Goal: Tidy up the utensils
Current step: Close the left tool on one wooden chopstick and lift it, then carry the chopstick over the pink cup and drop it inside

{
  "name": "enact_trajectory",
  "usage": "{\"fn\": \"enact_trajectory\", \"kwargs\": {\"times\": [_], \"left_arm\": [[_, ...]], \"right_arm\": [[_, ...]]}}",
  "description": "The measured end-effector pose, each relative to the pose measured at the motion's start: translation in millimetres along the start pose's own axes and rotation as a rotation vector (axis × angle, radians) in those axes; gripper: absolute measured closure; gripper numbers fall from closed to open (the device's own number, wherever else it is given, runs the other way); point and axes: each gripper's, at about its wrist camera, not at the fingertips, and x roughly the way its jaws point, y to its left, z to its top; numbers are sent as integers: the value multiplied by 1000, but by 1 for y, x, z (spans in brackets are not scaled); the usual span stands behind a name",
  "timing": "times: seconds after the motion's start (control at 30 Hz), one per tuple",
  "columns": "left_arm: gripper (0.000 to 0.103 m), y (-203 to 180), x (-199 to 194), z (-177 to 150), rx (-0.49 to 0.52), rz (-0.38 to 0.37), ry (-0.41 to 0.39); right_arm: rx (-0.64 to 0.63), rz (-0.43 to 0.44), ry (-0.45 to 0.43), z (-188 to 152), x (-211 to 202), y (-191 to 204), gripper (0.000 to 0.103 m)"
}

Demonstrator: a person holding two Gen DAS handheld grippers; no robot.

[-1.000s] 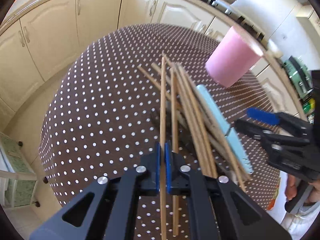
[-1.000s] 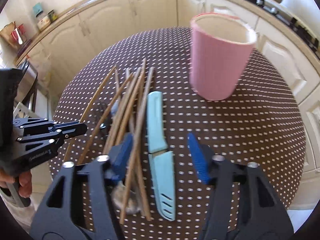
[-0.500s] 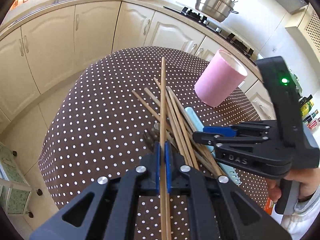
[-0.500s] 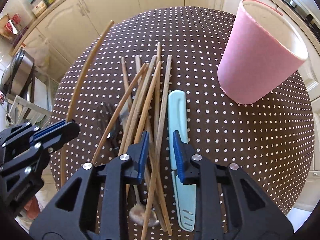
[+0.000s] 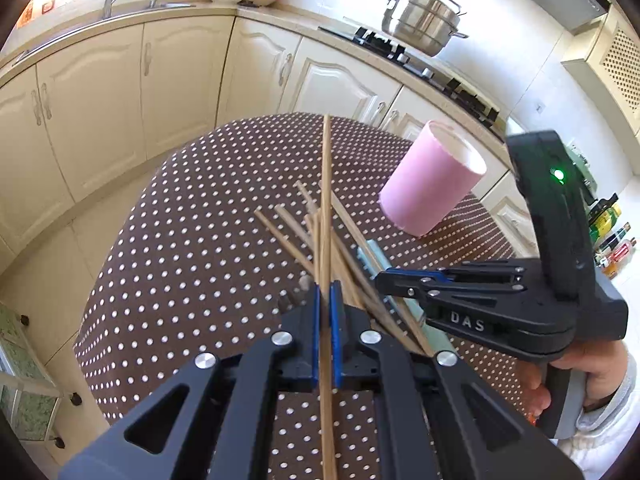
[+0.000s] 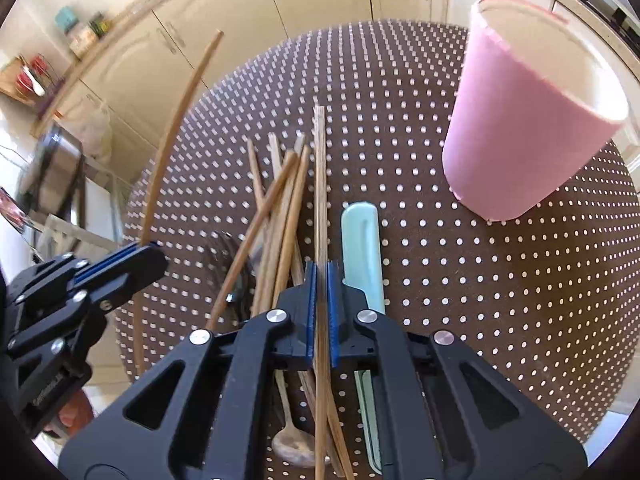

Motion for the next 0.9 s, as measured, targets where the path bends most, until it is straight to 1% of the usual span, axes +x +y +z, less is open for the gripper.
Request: {"fn": "enact_trajectory", "kwargs": {"times": [0.07,0.17,0.23,0.33,0.37,0.4,0.53,0.63,0.7,0.77,0.87,0.9], "left_arm": [[98,-3,-2,4,2,-15,-21],[98,-13,-6,12,10,-62,-69],[98,-20,-6,18,16,-83,-95],[98,-39,-6,32,52,-112,-147],[98,-45,-7,37,62,-123,-168],[98,-53,-8,44,76,-142,-200],[98,-81,-11,70,130,-205,-309],[98,-102,-12,91,159,-242,-407],[98,-113,-12,106,169,-270,-484],[98,-125,-9,116,180,-265,-539],[98,-144,-4,128,216,-243,-644],[98,-147,-2,132,221,-243,-658]], "right_arm": [[1,10,-53,-4,-10,-3,97],[4,45,-152,-13,-31,-6,97],[4,80,-241,-19,-50,-8,97],[-2,83,-391,-26,-81,-11,97],[4,69,-451,-27,-93,-12,97],[4,62,-490,-28,-102,-13,97],[13,50,-731,-28,-144,-25,97],[30,34,-865,-23,-164,-37,97],[47,50,-943,-16,-177,-49,97],[64,41,-1016,-8,-179,-56,97],[88,27,-1103,3,-182,-70,97],[95,24,-1130,6,-181,-75,97]]}}
